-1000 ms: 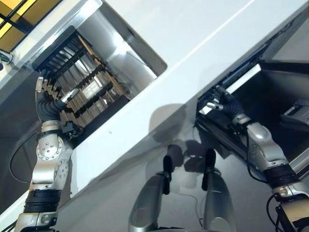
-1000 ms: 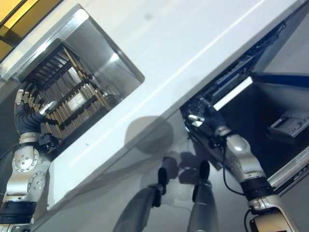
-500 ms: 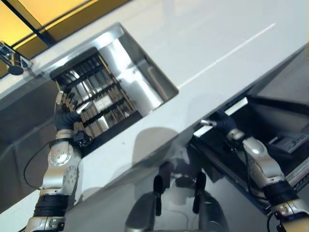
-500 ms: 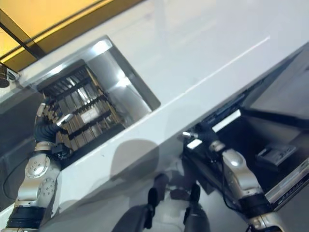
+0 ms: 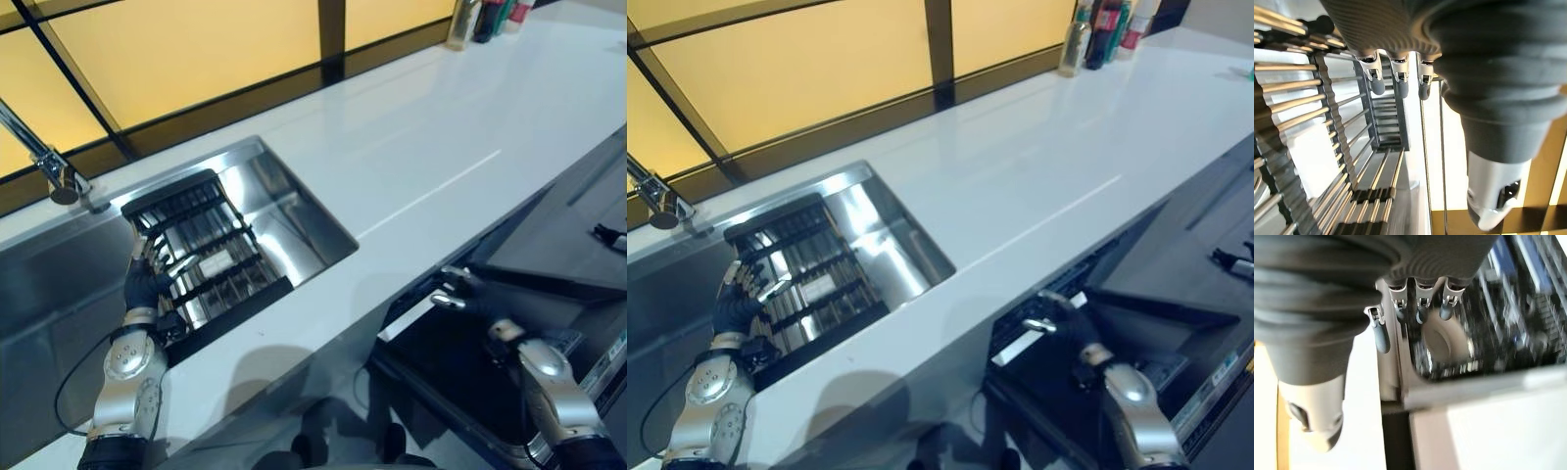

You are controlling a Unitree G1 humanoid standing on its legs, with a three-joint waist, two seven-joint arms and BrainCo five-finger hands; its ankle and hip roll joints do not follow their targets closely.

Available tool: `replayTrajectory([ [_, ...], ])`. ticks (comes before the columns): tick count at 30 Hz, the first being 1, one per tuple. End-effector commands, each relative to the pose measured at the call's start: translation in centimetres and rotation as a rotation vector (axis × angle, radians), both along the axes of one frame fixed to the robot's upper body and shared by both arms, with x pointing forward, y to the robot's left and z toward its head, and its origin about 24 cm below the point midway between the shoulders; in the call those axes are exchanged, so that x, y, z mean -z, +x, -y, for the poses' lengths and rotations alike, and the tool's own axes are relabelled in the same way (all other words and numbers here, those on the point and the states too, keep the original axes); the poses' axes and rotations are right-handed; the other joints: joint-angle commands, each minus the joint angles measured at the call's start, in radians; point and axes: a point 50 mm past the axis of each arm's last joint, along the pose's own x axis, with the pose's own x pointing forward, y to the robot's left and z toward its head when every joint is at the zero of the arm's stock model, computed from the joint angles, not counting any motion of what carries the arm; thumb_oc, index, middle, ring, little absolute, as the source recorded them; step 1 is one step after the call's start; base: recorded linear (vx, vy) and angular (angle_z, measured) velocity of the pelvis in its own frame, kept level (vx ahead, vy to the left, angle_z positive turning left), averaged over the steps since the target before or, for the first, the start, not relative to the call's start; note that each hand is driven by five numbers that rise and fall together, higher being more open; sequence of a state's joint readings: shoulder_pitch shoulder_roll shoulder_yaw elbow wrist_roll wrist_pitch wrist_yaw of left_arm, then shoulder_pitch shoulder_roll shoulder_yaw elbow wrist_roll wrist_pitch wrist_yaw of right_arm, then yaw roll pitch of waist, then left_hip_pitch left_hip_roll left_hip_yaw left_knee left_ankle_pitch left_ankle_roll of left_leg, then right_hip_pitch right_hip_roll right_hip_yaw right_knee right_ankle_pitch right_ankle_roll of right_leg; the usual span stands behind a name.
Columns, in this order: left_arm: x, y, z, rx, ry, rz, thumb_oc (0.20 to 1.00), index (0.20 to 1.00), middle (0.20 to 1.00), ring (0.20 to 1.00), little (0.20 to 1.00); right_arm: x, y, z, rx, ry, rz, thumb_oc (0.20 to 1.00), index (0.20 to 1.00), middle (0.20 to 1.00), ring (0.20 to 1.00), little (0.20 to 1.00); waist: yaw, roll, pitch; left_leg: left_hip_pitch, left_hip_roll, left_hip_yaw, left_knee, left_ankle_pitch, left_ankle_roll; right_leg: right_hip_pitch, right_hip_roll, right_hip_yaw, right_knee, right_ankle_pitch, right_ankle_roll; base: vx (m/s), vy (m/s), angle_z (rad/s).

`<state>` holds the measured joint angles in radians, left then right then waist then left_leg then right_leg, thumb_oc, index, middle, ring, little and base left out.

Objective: Pick up plates and place into dishwasher.

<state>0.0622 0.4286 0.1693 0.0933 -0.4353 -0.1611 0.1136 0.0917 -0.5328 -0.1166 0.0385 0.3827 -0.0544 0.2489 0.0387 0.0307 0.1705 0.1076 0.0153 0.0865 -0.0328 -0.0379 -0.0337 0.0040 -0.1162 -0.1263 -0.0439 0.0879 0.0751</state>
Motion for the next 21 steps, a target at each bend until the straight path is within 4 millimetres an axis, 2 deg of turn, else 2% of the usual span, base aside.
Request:
replayTrajectory([
  [1,0.6,-1.4,-2.3,-0.054,0.070,-0.034,1.000,1.000,1.000,1.000,1.000,-5.6,0.1,1.7,0.110,-0.067,0.292,1.000,1.000,1.000,1.000,1.000,-0.051,-0.063,-0.094,-0.062,-0.053,0.039,0.115,-0.104,0.079,0.007,-0.016,0.042,0.102,-0.109,0.044,-0.01,0.003,-0.28],
  [5,0.7,-1.5,-2.6,-0.055,0.070,-0.047,1.000,1.000,1.000,1.000,1.000,-5.2,-0.6,2.7,0.253,-0.052,0.294,1.000,1.000,1.000,1.000,1.000,-0.078,-0.058,-0.097,-0.045,-0.061,0.050,0.121,-0.122,0.092,-0.013,-0.015,0.072,0.139,-0.092,0.051,0.00,0.016,-0.16],
  [11,0.9,-1.5,-2.7,-0.057,0.073,-0.058,1.000,1.000,1.000,1.000,1.000,-3.2,-1.9,4.0,0.492,-0.020,0.236,1.000,1.000,1.000,1.000,1.000,-0.112,-0.040,-0.092,-0.036,-0.072,0.067,0.133,-0.139,0.107,-0.042,-0.019,0.114,0.173,-0.065,0.055,0.00,0.027,-0.23],
  [14,1.2,-1.9,-2.8,-0.065,0.079,-0.072,1.000,1.000,1.000,1.000,1.000,-1.6,-3.2,5.4,0.727,-0.037,0.189,1.000,1.000,1.000,1.000,1.000,-0.131,-0.028,-0.082,-0.034,-0.083,0.075,0.148,-0.153,0.117,-0.062,-0.027,0.137,0.196,-0.044,0.054,0.00,0.036,-0.15],
  [17,1.7,-2.3,-2.7,-0.080,0.071,-0.085,1.000,1.000,1.000,1.000,1.000,0.0,-4.8,6.3,0.926,-0.061,0.125,1.000,1.000,1.000,1.000,1.000,-0.150,-0.008,-0.067,-0.036,-0.095,0.079,0.171,-0.168,0.128,-0.094,-0.038,0.154,0.239,-0.031,0.051,0.02,0.063,-0.23],
  [21,2.4,-2.7,-2.0,-0.094,0.049,-0.101,1.000,1.000,1.000,1.000,1.000,1.9,-6.2,6.9,1.071,-0.170,0.034,1.000,1.000,1.000,1.000,1.000,-0.169,0.026,-0.036,-0.051,-0.114,0.080,0.223,-0.186,0.141,-0.131,-0.055,0.154,0.319,-0.050,0.037,0.02,0.090,-0.12],
])
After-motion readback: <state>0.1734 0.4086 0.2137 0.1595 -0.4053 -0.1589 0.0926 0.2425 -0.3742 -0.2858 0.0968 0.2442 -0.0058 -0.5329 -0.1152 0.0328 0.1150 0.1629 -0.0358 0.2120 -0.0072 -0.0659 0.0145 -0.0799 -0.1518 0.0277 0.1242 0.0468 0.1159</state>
